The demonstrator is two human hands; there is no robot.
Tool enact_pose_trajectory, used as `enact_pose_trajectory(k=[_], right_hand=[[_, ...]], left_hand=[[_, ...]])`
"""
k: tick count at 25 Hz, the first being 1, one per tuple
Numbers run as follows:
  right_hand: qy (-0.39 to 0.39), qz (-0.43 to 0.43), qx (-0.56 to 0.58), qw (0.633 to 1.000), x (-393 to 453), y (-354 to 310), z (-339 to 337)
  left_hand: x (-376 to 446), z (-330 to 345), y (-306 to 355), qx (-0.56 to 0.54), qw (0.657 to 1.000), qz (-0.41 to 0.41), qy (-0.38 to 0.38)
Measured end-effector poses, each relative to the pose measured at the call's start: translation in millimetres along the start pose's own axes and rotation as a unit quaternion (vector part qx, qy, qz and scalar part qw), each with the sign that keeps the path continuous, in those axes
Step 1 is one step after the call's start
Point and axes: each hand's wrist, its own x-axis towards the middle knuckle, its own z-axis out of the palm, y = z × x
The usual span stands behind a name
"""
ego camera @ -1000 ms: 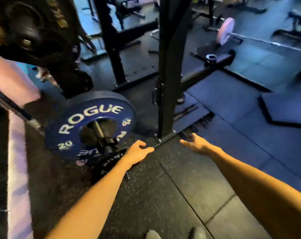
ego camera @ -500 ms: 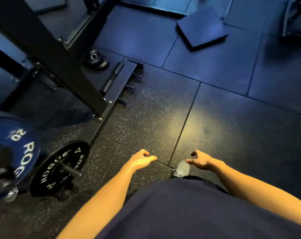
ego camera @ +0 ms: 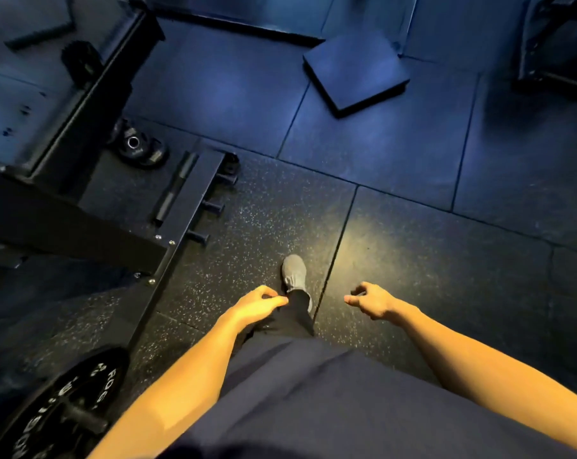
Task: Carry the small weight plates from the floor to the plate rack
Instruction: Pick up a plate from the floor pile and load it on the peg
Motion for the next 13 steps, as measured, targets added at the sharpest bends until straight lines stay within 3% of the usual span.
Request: enact_pose_trajectory(k=[4,10,13], right_hand=[[-0.017,0.006,-0.056,0.998,69.7,-59.8,-83.8],[0.074,-0.018,-0.021,0.997,155.8,-175.1,-243.8],[0.061,-0.027,-0.033,0.997,210.3,-226.3,-310.4]], left_hand=[[82.1,-78.3,84.7,0.061,0.998,0.005,-0.014],[164.1,-217.6,230.5,0.077,0.997,0.031,-0.008],[212.0,-270.8,298.7,0.078,0.997,0.027,-0.001]])
